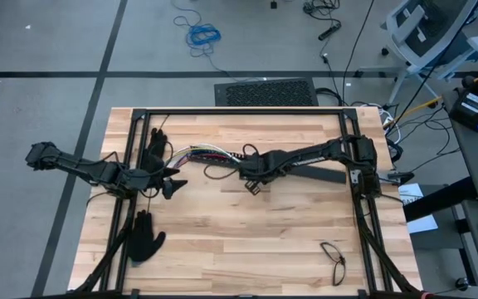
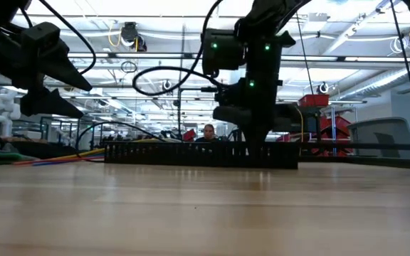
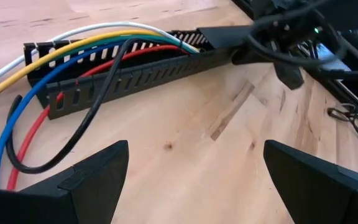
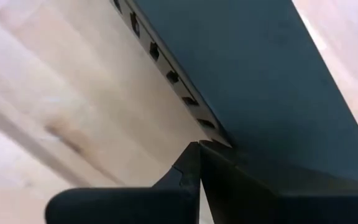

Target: Ziptie cables

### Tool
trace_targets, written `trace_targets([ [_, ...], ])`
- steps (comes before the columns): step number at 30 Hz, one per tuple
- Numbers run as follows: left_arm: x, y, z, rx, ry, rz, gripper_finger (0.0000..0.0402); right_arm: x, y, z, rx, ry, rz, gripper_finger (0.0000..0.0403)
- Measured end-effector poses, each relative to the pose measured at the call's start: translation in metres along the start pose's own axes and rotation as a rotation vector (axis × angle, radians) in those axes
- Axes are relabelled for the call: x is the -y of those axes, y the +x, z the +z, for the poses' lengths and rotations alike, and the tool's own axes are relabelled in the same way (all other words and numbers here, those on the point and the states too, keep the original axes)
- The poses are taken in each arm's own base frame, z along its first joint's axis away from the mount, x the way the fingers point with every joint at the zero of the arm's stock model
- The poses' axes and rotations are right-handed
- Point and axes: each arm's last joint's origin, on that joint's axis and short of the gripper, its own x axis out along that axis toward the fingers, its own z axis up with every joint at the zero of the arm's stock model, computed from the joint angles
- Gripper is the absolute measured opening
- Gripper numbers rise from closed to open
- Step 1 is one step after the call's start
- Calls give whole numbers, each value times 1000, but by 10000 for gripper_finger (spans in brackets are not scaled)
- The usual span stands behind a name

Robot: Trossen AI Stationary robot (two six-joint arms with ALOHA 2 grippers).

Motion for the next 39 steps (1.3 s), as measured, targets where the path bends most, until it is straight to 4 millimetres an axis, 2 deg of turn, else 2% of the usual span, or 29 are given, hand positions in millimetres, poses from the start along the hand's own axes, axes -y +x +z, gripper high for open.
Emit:
trace_targets([
  [6,3,0,3,28,-20,-22,367,12,5,11,-11,-54,-6,0],
  [17,10,6,19,280,-116,38,367,21,5,17,1,-145,-45,0],
  [23,10,27,33,353,-104,94,367,31,4,23,9,-140,-64,0],
  [32,9,64,49,297,38,-17,367,46,9,34,28,-115,-120,0],
  [35,17,67,68,320,114,-43,367,48,6,35,32,-124,-117,0],
  [39,26,65,101,382,246,-66,367,49,-14,36,91,-156,-92,0],
])
